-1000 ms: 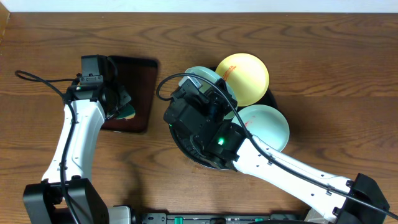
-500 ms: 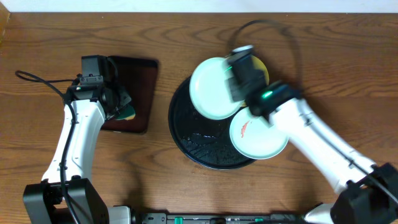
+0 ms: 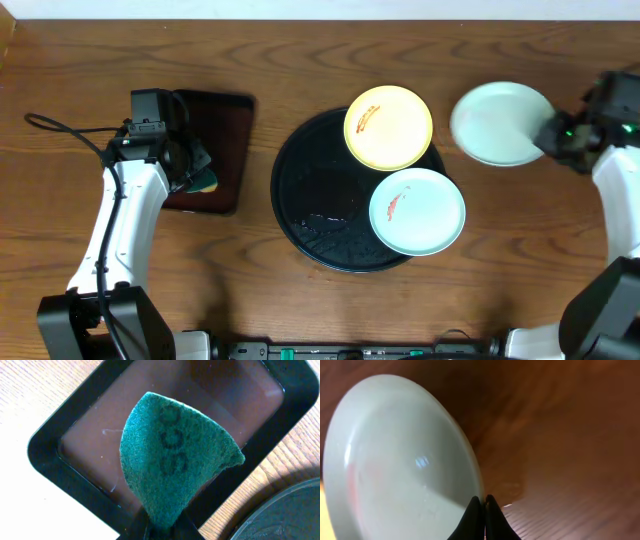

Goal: Clean dirty plates on tray and stack at the side

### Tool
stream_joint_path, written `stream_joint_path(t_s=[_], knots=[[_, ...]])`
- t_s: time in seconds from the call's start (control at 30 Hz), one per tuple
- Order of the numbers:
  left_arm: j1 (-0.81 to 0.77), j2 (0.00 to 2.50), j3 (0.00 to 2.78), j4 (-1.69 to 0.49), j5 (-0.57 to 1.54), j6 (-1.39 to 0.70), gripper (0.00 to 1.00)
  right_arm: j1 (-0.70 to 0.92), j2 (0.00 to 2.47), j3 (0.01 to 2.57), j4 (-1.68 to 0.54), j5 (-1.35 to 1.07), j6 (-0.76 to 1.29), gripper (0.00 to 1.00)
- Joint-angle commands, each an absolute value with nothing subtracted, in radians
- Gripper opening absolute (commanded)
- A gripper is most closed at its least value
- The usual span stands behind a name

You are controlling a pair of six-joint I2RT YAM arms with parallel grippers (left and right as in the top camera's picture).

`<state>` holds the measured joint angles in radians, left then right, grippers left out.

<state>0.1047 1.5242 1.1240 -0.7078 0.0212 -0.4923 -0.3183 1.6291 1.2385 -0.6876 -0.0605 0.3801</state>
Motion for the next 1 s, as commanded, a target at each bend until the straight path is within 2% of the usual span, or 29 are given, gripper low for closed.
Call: stream_joint_path(t_s=[0.0,0.13,0.17,0.2,0.3,0.33,0.37,0.47,0.53,0.73,0.77,0.83,0.97], knots=[[0.109,1.519,1.128,-0.71,0.019,-0.476,0.07,-0.362,1.61,1.152,-0.628,-0.083,0.413,0.01],[0.109,1.519,1.128,-0.71,0.019,-0.476,0.08,-0.368,1.61,1.053,-0.506,-0.083,0.403,0.01],[0.109,1.519,1.128,-0.71,0.019,-0.476,0.08,-0.368,1.61,1.046,-0.494,-0.088,0.403,0.06],[0.109,1.519,1.128,-0.71,0.019,-0.476,0.08,-0.366,1.61,1.046,-0.489,-0.102,0.403,0.17],[0.109,1.519,1.128,-0.709,0.019,-0.476,0.08,-0.364,1.61,1.059,-0.483,-0.212,0.339,0.71],[0.109,1.519,1.128,-0.709,0.019,-0.476,0.07,-0.36,1.61,1.067,-0.485,-0.246,0.323,0.85],[0.109,1.519,1.128,-0.709,0.019,-0.476,0.08,-0.354,1.61,1.08,-0.49,-0.3,0.307,0.92],[0.109,1.519,1.128,-0.703,0.019,-0.476,0.08,-0.319,1.609,1.099,-0.483,-0.472,0.298,0.93],[0.109,1.519,1.128,-0.701,0.019,-0.476,0.07,-0.264,1.609,1.098,-0.478,-0.494,0.303,0.91],[0.109,1.519,1.128,-0.702,0.019,-0.476,0.07,0.002,1.62,1.098,-0.448,-0.184,0.465,0.83],[0.109,1.519,1.128,-0.702,0.019,-0.476,0.07,0.04,1.627,1.098,-0.437,-0.142,0.492,0.75],[0.109,1.519,1.128,-0.702,0.019,-0.476,0.07,0.133,1.659,1.098,-0.404,-0.02,0.572,0.54],[0.108,1.519,1.128,-0.703,0.019,-0.476,0.07,0.229,1.755,1.098,-0.342,0.03,0.636,0.52]])
